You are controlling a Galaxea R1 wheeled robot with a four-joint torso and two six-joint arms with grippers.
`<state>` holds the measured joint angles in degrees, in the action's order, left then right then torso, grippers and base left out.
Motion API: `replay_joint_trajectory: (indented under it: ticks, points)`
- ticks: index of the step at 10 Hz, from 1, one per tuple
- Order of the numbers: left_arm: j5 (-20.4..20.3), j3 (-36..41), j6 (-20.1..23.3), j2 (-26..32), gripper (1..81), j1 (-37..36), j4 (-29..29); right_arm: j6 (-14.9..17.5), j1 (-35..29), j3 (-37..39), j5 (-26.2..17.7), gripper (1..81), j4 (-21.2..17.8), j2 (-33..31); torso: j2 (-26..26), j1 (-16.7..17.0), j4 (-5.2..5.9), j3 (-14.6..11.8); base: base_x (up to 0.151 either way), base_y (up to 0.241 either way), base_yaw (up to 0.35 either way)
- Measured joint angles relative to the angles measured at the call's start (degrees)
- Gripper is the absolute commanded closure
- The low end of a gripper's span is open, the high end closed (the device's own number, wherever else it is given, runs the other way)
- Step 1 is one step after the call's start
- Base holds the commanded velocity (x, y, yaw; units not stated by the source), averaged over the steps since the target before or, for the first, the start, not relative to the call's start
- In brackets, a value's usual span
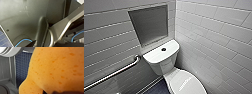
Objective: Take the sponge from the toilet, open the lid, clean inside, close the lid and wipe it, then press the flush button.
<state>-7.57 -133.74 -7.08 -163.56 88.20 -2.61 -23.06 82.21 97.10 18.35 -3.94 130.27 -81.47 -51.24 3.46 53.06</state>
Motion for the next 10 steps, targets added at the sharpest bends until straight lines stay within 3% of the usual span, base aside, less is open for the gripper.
replay_joint_trajectory:
  ticks: [1,3,7,10]
  points:
    - [0.0,3.8,0.0,2.1,1.0,-0.6,0.0,5.0,2.2,0.3,1.2,81.1,-2.0,0.6,0.0,0.0,0.0,0.0,0.0,0.0,0.0]
    - [0.0,12.5,0.0,7.6,1.0,-2.2,0.0,8.0,7.6,1.5,1.3,81.1,-0.9,3.3,0.0,0.0,0.0,0.0,0.0,0.0,0.0]
    - [0.7,30.3,-0.2,20.2,1.0,-7.5,0.0,9.2,8.9,3.2,2.1,81.1,1.3,5.1,0.0,0.0,0.0,0.0,0.0,0.0,0.0]
    - [1.3,35.6,-2.4,27.0,1.0,-15.2,1.0,9.1,8.9,3.1,2.1,81.1,1.3,5.2,0.0,0.0,0.0,0.0,0.0,0.0,0.0]
